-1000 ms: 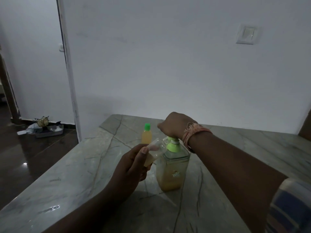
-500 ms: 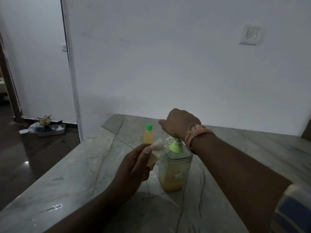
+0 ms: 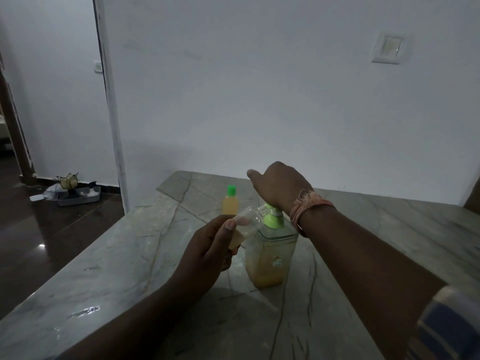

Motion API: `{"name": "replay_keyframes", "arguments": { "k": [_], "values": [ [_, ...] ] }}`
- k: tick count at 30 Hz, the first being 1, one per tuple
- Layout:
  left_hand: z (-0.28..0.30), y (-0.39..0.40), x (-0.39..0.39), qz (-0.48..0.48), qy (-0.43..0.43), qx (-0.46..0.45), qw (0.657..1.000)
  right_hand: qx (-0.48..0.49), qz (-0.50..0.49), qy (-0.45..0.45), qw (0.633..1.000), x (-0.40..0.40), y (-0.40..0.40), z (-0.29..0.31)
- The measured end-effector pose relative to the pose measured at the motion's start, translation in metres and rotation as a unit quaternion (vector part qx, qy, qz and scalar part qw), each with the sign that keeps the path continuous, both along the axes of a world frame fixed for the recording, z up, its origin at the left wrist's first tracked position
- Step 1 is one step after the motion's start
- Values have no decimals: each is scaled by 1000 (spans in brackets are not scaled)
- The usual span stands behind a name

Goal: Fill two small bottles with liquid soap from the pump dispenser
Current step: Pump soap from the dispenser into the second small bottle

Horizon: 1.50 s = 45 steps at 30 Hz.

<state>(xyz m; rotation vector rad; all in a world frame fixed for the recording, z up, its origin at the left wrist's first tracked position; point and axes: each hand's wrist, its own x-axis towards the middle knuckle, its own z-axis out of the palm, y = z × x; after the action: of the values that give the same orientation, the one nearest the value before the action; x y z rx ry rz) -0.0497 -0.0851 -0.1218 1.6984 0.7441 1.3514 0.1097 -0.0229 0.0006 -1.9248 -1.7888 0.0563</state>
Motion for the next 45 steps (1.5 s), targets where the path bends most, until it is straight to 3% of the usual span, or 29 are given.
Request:
{"name": "replay_keyframes", "arguments": {
  "k": [2, 7, 11, 14, 16, 21, 24, 26, 29, 34, 37, 42, 45],
  "values": [
    [-1, 1, 1, 2, 1, -1, 1000, -29, 0, 33, 999, 1, 2, -6],
    [-3, 2, 0, -1, 2, 3, 1000, -61, -3, 9, 998, 0, 0, -4],
    [-2, 1, 0, 7, 8, 2, 1000, 0, -1, -59, 998, -4, -3, 4],
    [-1, 2, 0, 4, 8, 1, 1000, 1, 7, 35, 999, 1, 1, -4],
    [-2, 2, 1, 0, 2, -1, 1000, -23, 6, 50, 998, 3, 2, -8],
    [-2, 1, 1, -3, 1, 1, 1000, -66, 6, -8, 998, -2, 2, -2],
    [-1, 1, 0, -2, 1, 2, 1000, -28, 0, -63, 998, -5, -2, 4],
    [-1, 2, 0, -1, 2, 6, 1000, 12, 2, -32, 999, -2, 1, 2],
    [-1, 3, 2, -2, 3, 7, 1000, -5, -2, 48, 999, 2, 3, -7],
    [-3, 3, 1, -7, -1, 6, 1000, -62, -3, 12, 998, 1, 4, -4],
    [-3, 2, -1, -5, -2, 8, 1000, -35, -13, -49, 998, -3, 1, 3],
    [-3, 4, 0, 3, 10, 5, 1000, -23, -16, 42, 999, 2, 6, -7],
    [-4, 4, 1, -1, 9, 2, 1000, -59, -14, 32, 998, 2, 7, -8]
  ]
}}
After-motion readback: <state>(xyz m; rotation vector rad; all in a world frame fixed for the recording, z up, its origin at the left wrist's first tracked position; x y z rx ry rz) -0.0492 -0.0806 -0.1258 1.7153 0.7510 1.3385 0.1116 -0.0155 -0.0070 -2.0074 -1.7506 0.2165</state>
